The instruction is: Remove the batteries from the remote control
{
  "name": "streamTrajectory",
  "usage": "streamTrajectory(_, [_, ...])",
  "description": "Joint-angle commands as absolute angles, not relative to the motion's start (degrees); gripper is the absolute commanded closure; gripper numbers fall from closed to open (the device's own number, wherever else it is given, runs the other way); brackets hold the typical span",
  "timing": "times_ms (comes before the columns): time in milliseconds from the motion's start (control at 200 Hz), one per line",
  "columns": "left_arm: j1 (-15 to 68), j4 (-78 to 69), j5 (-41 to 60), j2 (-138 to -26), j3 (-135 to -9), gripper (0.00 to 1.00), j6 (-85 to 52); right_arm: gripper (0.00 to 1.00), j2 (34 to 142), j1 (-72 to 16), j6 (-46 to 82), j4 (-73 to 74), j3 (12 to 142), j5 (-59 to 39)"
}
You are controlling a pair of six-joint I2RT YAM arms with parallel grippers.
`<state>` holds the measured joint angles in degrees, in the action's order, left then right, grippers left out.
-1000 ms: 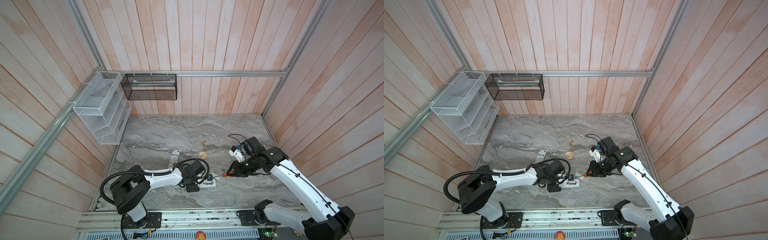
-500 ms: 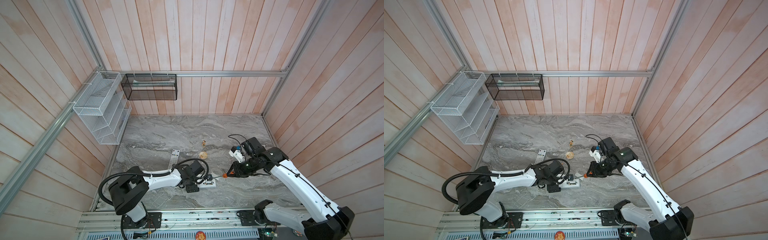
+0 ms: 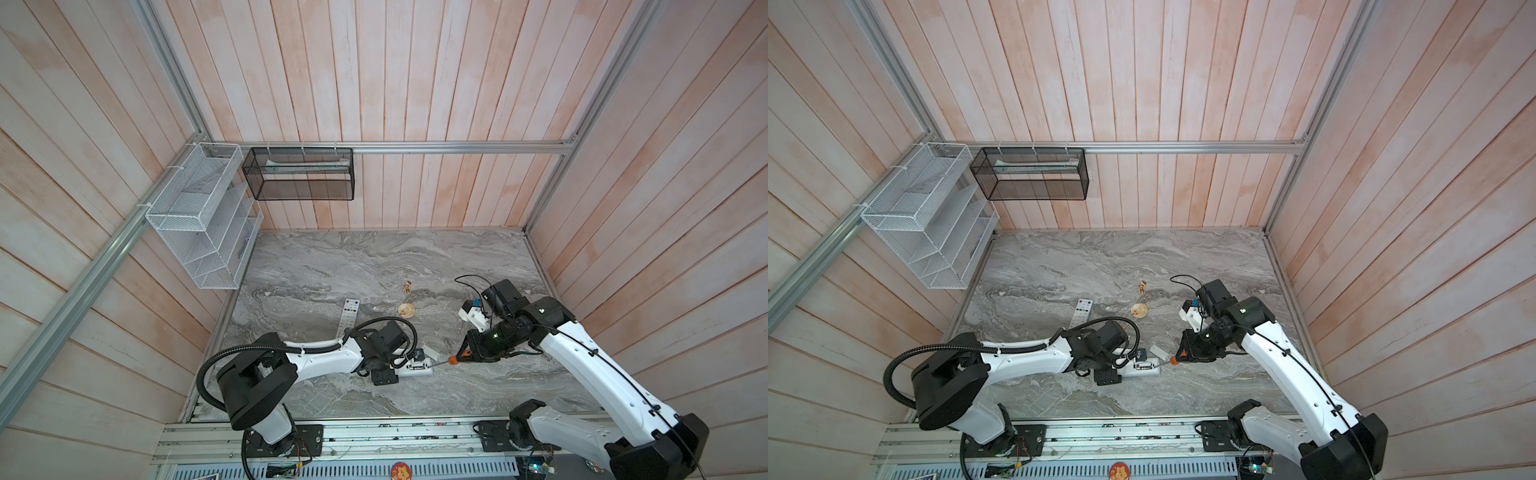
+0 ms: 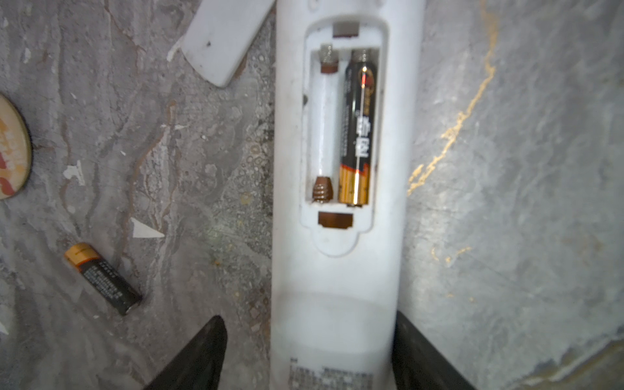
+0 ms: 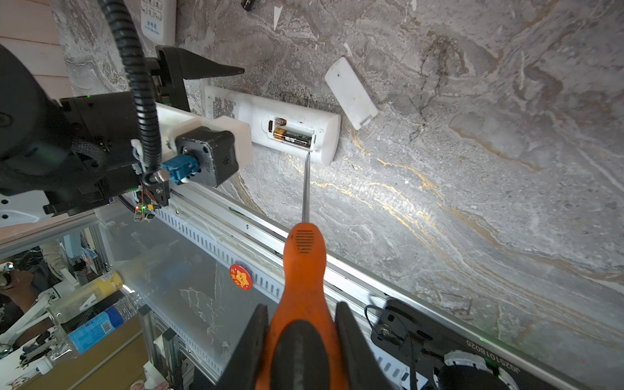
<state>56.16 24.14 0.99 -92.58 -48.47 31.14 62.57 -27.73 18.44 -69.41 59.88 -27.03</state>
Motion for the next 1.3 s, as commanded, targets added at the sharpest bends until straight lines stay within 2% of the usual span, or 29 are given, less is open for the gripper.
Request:
streamTrajectory(0, [55.2,30.7,-8.0,-97.1,-44.9,0.23,31.6,1.00,63.0,-28.0,18.2,-68.9,60.8,-27.2])
streamTrajectory(350, [52.0,31.3,-13.9,-96.1,-45.6,0.16,28.9,1.00,65.2,-28.0,19.7,-60.8,62.1,-25.7])
streamTrajectory(420, [51.7,31.4,-15.1,-95.4,-45.5,0.10,27.9,1.00,66.5,-28.0,19.3,-58.4,61.4,-25.2])
streamTrajectory(475, [51.1,31.4,-16.2,-95.2,-45.6,0.00,27.3,1.00,67.5,-28.0,19.3,-56.3,60.7,-25.5])
streamTrajectory(895, [47.4,29.2,-20.4,-102.3,-52.2,0.00,26.2,1.00,64.5,-28.0,19.3,-54.8,54.7,-26.9])
streamTrajectory(1290, [47.4,27.1,-17.7,-109.6,-62.0,0.00,28.9,1.00,60.4,-30.1,22.2,-53.6,48.8,-29.2])
